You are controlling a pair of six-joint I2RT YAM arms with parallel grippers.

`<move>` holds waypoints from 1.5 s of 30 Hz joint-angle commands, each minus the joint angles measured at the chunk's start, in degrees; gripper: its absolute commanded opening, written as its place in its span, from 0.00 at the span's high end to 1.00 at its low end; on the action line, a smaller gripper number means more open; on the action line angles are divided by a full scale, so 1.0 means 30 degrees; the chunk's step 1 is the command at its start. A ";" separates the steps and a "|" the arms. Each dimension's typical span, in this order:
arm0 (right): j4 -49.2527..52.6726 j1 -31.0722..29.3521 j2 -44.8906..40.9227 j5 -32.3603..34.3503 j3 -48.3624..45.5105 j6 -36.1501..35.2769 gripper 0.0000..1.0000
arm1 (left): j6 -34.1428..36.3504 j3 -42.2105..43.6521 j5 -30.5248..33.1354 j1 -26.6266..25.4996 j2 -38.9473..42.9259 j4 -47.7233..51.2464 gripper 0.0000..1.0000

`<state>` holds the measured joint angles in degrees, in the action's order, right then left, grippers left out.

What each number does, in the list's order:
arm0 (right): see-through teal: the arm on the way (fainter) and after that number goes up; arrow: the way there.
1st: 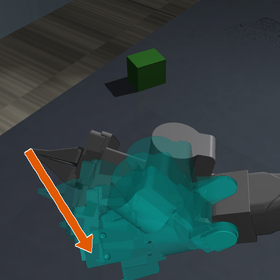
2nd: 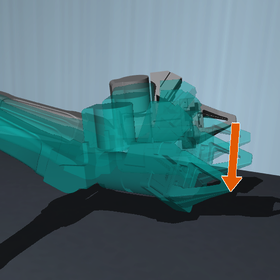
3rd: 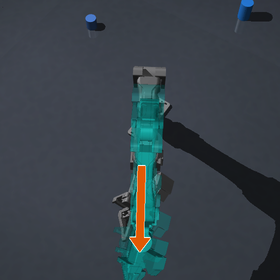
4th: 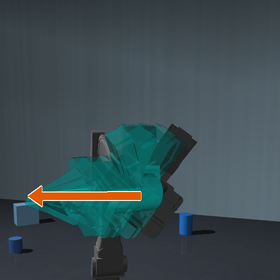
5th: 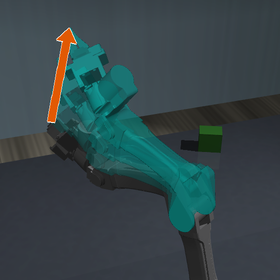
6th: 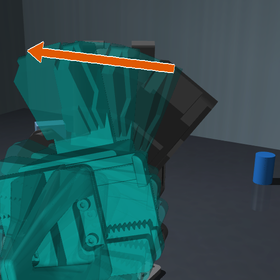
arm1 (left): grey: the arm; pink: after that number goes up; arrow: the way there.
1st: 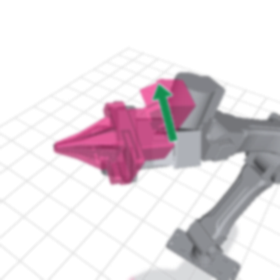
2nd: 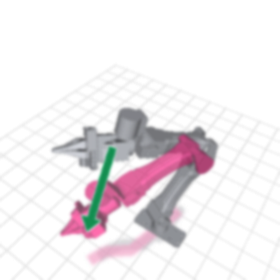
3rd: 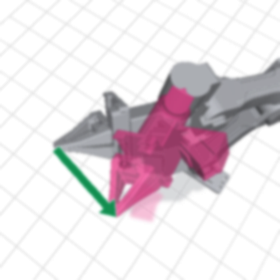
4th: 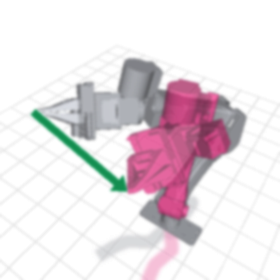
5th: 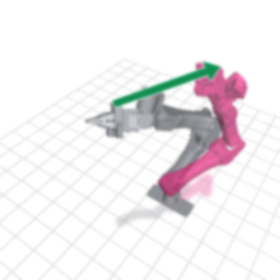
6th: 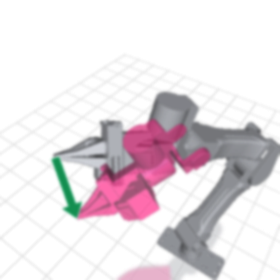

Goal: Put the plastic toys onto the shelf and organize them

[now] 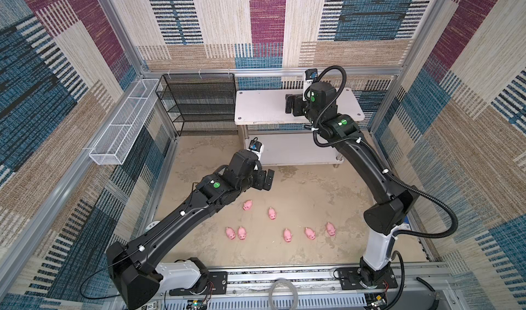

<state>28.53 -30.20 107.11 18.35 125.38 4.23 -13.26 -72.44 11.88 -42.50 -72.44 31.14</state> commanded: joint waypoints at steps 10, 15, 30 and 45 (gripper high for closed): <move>-0.0117 -0.0311 -0.5220 -0.0670 -0.3988 0.0148 0.00 | 0.0017 0.0321 0.0584 -0.0035 0.1326 -0.0008 0.01; -0.0835 -0.0312 -1.0165 -0.0557 -1.0282 0.1236 0.01 | -0.0841 0.1844 0.0613 -0.0312 0.2742 -0.0002 0.01; -0.3437 -0.0306 -1.7041 -0.3142 -2.4824 0.6210 0.26 | -0.2797 0.7047 0.0612 -0.0980 0.4042 -0.1981 0.01; -0.4445 -0.0325 -1.5864 -0.4574 -2.3899 0.5241 0.47 | -0.1894 0.6185 0.0707 -0.0980 0.1180 -0.2980 0.18</move>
<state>18.76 -31.07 59.31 7.03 49.69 22.13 -20.53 -52.51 13.10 -45.43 -68.66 22.92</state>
